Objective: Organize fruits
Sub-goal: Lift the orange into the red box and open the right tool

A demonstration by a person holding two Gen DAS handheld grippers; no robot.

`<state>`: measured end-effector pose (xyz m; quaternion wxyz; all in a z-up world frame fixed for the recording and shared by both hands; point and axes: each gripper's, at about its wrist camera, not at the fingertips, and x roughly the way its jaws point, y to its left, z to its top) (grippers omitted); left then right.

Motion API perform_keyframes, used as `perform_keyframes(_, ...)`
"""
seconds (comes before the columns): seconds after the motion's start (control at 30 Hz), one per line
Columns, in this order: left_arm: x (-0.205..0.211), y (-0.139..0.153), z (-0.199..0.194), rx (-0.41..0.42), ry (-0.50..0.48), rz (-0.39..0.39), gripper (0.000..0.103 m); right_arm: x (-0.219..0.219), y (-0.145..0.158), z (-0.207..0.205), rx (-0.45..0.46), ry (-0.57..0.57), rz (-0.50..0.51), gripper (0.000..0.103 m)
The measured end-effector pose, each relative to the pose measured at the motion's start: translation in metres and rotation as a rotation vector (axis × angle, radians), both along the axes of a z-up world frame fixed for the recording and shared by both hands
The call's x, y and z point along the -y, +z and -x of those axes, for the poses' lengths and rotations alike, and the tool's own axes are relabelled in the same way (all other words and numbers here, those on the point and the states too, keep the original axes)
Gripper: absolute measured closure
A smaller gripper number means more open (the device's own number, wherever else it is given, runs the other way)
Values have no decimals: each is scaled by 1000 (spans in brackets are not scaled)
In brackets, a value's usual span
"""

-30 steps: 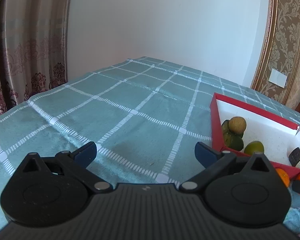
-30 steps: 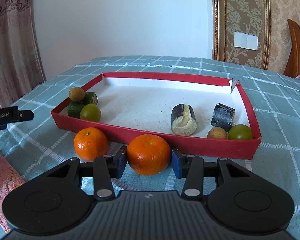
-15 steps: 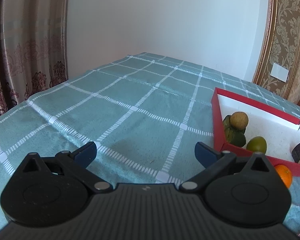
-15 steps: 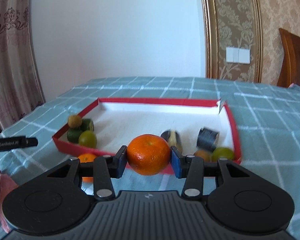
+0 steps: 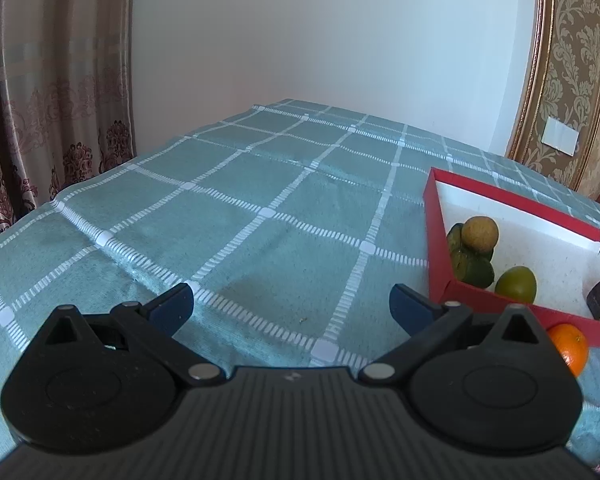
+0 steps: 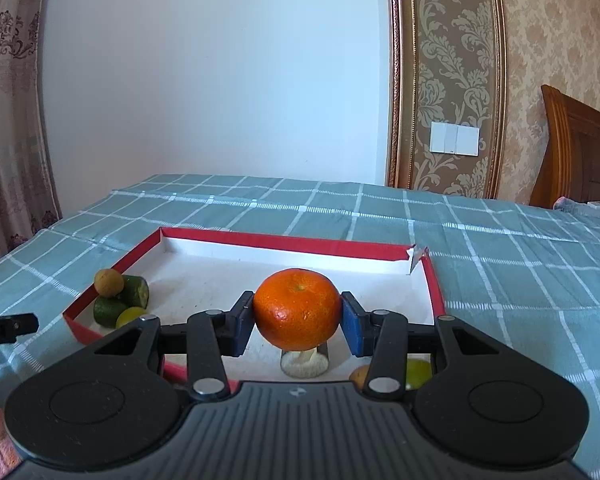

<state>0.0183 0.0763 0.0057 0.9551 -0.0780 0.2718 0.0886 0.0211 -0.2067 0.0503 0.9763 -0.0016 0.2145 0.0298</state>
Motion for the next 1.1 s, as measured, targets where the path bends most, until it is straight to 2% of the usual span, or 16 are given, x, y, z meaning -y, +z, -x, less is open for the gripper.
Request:
perform_keyframes(0.7, 0, -1, -3, -16, -6, 0, 0, 14, -7, -32, -39, -45, -8, 59)
perform_keyframes(1.0, 1, -2, -5, -24, -9, -1, 0, 33, -21, -48, -98, -83, -79, 58)
perform_keyframes(1.1, 1, -2, -4, -24, -8, -3, 0, 40, -20, -44, -76, -88, -103, 48)
